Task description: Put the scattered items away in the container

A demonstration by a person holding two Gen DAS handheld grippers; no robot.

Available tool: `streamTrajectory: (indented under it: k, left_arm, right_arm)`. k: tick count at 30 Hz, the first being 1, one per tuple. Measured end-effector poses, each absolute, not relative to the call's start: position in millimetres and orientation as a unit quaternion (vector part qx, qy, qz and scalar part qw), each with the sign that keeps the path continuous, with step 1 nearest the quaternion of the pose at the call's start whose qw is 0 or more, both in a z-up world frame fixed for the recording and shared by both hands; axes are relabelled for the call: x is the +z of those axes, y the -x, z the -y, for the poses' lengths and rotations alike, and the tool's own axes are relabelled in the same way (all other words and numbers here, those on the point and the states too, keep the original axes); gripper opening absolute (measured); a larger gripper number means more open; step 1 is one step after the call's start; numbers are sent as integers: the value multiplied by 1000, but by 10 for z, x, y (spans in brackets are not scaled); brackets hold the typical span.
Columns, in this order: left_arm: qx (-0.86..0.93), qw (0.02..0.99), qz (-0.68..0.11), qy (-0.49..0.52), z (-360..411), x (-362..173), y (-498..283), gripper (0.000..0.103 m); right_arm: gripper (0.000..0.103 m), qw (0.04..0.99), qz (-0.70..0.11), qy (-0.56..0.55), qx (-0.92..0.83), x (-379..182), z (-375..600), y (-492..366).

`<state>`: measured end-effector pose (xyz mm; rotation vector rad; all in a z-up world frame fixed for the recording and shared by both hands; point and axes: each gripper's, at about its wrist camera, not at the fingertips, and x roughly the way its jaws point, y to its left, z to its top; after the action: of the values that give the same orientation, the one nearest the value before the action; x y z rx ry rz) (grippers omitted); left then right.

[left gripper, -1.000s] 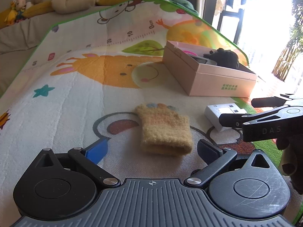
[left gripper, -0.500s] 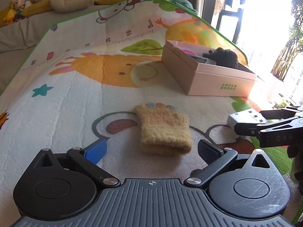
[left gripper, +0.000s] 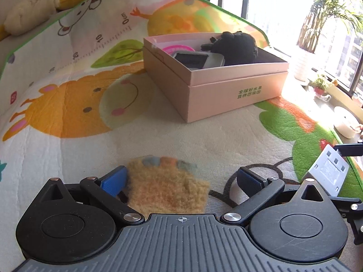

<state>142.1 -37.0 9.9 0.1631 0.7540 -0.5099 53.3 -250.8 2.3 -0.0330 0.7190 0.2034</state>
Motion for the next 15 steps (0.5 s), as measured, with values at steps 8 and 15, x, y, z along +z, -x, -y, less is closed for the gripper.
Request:
streamTrajectory:
  k: [8,15]
  left_arm:
    - [-286,880,-364,-107,462,112,-970,103]
    - [-247,894,-364,-82,199,114,-762,103]
  right_arm:
    - [103,930,-353,16,102,7,2500,-515]
    - [103,928,-357,20,102,7,2485,-527]
